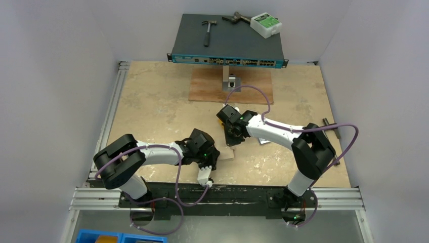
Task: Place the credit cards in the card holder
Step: Close the card holder at the center of the board.
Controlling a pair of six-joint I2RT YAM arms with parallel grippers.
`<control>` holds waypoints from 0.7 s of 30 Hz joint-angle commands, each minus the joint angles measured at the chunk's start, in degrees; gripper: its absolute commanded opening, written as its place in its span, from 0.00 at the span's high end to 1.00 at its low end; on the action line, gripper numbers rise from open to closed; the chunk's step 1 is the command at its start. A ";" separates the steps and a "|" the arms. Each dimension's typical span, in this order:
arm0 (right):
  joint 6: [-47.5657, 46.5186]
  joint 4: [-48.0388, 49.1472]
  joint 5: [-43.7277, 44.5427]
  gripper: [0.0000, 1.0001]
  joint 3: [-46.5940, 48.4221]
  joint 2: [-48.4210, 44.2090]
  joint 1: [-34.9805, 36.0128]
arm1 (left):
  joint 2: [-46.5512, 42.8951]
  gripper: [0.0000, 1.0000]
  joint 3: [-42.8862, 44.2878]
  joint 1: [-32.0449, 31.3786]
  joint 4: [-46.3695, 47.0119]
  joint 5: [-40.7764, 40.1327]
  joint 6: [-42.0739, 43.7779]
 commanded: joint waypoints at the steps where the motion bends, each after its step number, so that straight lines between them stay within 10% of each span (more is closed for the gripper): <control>1: 1.00 2.15 0.07 1.00 0.11 -0.57 0.32 | 1.66 0.91 -0.72 -0.37 -8.34 0.09 -1.84; 21: 4.88 7.40 -1.33 1.00 -2.91 1.33 0.22 | 1.51 0.92 -0.80 -0.71 -8.69 -0.37 -1.93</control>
